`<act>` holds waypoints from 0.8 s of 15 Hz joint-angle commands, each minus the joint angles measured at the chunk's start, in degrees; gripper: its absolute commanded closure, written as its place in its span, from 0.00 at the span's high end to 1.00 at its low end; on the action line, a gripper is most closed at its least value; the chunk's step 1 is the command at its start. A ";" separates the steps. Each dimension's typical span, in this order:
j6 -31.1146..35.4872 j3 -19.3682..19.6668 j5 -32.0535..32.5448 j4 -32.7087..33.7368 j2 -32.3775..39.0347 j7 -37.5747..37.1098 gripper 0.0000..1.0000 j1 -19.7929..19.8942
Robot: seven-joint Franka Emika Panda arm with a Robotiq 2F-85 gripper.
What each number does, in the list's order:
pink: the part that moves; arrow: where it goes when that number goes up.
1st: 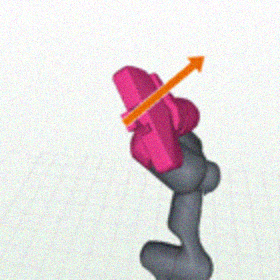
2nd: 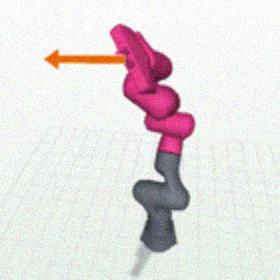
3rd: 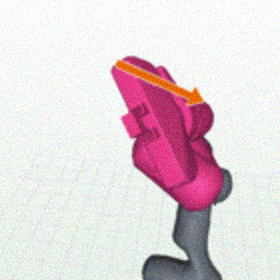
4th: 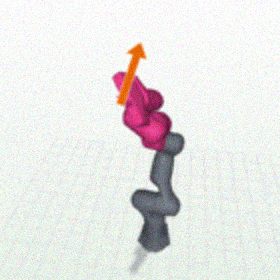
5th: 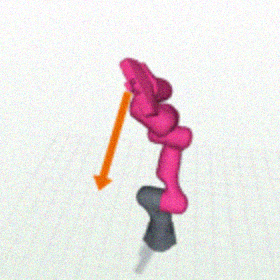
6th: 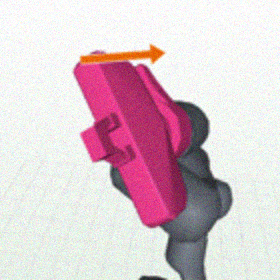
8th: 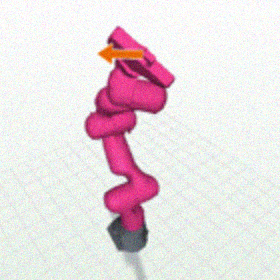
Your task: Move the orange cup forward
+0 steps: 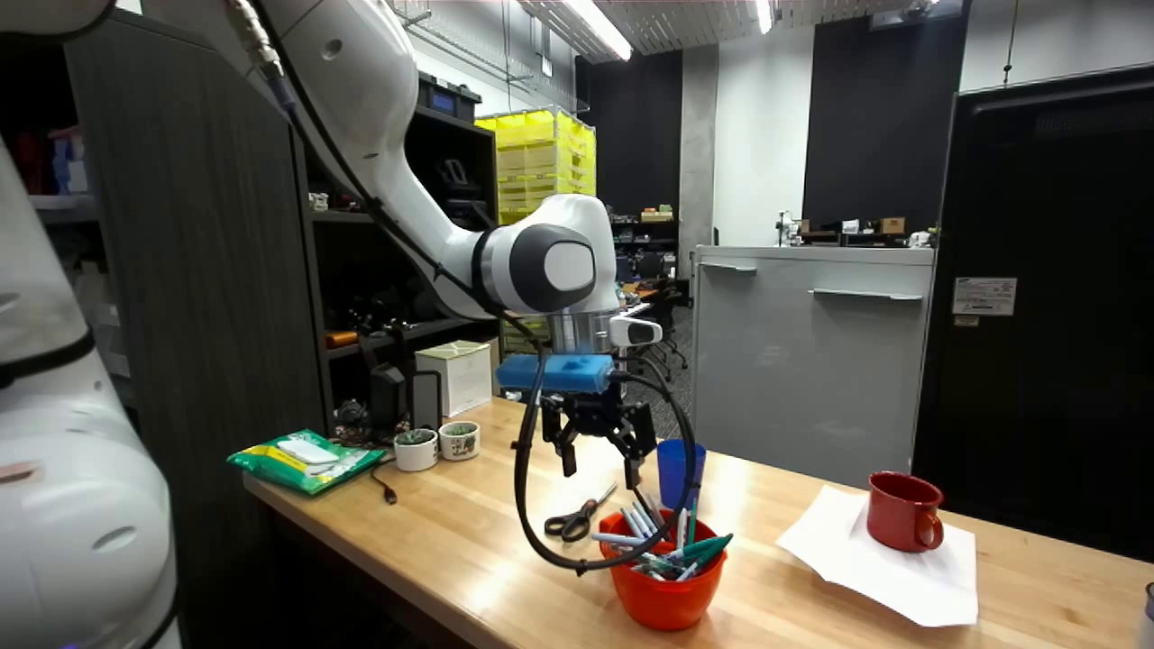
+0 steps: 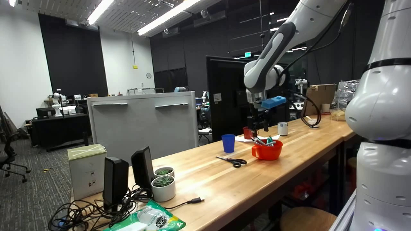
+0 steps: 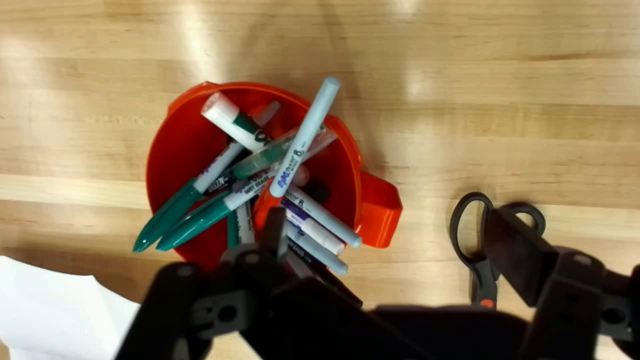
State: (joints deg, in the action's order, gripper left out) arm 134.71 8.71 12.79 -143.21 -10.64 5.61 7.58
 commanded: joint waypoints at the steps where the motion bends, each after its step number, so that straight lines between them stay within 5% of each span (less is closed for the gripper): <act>1: 5.21 0.25 0.54 -0.42 2.94 -0.63 1.00 1.22; 12: 10.33 0.82 -0.82 0.25 9.57 0.42 1.00 1.75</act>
State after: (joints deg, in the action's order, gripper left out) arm 143.41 9.60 12.72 -143.24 -2.44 5.54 9.28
